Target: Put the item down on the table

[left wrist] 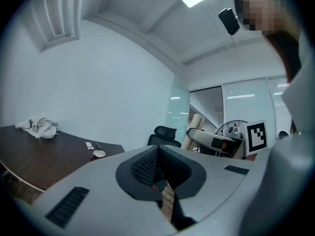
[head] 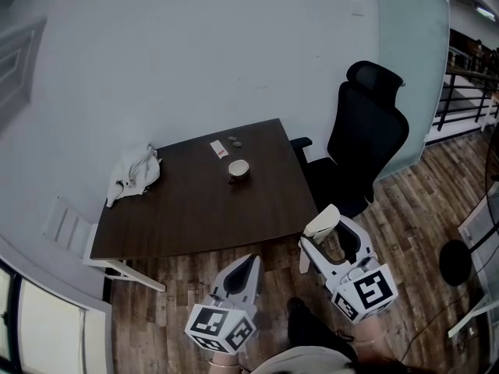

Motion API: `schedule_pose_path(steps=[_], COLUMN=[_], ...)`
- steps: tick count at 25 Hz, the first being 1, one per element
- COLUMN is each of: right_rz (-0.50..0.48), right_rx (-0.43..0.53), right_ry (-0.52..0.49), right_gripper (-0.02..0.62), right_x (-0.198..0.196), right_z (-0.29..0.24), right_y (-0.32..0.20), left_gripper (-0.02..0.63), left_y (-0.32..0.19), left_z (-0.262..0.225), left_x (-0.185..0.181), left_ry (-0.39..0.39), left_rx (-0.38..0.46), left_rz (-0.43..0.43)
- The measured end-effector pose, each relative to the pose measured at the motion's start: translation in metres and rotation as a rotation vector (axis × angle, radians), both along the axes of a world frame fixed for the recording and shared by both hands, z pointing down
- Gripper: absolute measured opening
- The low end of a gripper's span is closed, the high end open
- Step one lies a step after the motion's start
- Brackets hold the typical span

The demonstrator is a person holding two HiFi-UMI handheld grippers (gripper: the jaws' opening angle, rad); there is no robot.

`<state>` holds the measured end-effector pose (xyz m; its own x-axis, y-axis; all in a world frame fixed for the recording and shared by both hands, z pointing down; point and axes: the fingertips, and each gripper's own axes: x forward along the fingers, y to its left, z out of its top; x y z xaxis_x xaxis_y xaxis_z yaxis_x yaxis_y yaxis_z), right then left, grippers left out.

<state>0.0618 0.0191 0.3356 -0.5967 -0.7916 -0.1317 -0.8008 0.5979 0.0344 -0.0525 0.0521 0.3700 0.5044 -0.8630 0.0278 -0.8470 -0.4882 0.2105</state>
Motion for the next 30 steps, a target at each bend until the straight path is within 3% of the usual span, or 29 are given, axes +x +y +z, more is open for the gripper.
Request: schedule_pose_path(steps=[14, 30], right_rz=[-0.045, -0.139], right_rx=[-0.048, -0.101], right_ry=[0.054, 0.220], right_gripper=[0.278, 0.279], right_x=[-0.018, -0.038], right_z=[0.014, 0.049], right_y=[-0.115, -0.235], left_gripper=[0.018, 0.018], left_y=[-0.116, -0.225], left_z=[-0.003, 0.000], left_x=[-0.001, -0.011], left_ry=[-0.020, -0.016], left_rx=[-0.018, -0.039], left_rz=[0.011, -0.052])
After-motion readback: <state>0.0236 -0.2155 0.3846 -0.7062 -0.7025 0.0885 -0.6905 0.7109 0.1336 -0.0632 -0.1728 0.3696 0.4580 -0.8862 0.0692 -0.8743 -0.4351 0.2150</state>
